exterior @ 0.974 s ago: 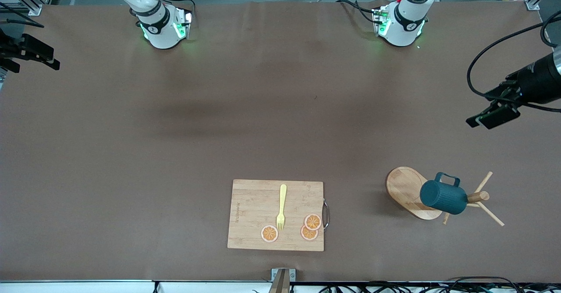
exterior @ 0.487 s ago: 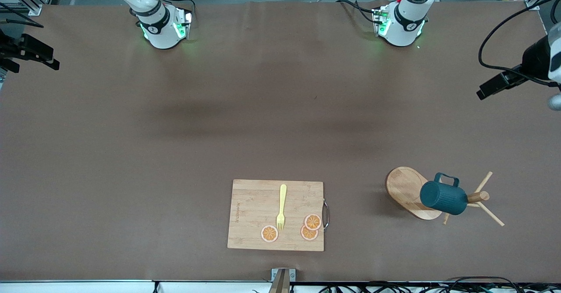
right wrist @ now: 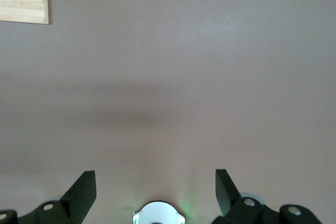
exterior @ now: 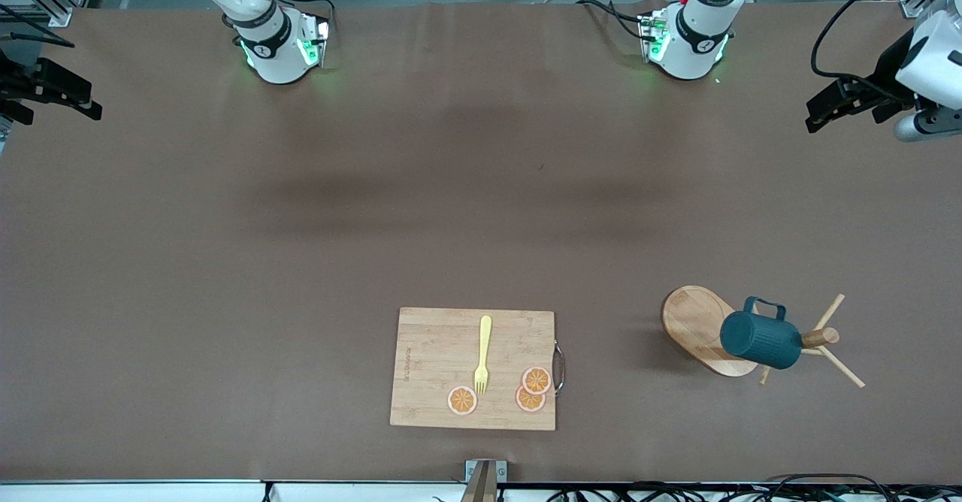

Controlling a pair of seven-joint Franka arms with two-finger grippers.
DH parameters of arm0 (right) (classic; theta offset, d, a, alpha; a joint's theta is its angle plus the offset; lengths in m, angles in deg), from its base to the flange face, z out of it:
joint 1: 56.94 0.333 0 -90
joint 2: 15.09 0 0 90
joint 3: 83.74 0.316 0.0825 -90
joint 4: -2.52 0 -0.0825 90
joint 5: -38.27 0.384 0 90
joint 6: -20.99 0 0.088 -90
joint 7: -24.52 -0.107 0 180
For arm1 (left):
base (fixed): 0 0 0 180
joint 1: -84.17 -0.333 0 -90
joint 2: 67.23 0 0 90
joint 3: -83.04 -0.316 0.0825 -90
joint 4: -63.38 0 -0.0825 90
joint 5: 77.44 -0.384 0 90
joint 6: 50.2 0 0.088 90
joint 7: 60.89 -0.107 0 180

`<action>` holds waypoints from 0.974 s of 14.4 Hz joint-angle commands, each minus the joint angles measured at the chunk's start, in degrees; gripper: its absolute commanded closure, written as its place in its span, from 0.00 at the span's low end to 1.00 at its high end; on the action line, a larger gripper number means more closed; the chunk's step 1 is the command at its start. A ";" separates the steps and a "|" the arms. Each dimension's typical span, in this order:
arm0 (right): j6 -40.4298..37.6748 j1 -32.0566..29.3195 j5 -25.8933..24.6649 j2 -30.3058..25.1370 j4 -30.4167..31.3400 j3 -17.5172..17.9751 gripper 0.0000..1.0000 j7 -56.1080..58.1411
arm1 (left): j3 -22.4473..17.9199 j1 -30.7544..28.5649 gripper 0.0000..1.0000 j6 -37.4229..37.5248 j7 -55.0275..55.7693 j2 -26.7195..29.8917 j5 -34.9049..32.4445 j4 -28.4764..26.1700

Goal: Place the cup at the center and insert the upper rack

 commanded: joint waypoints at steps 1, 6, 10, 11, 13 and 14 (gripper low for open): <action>0.50 -0.45 -0.07 -1.34 1.19 0.28 0.00 -0.22 | 0.07 -0.24 0.00 -1.09 -3.11 1.85 -0.23 -1.46; 0.50 -0.28 -0.24 -1.34 1.10 0.37 0.00 -0.22 | 0.07 0.37 0.00 -1.01 -3.47 1.32 -0.32 -0.41; -0.11 -0.28 -0.24 -1.34 0.57 0.37 0.00 -0.31 | 0.07 1.61 0.00 -0.83 -4.52 0.53 -0.40 0.56; -0.11 -0.28 -0.24 -1.34 0.57 0.37 0.00 -0.22 | 0.07 1.61 0.00 -0.83 -4.52 0.53 -0.40 0.65; -0.20 -0.28 -0.33 -1.34 0.57 0.37 0.00 -0.13 | 0.07 1.52 0.00 -0.83 -4.35 0.53 -0.31 0.56; -0.29 -0.28 -0.42 -1.34 0.57 0.37 0.00 -0.13 | -0.02 1.52 0.00 -0.83 -3.82 0.53 -0.23 0.56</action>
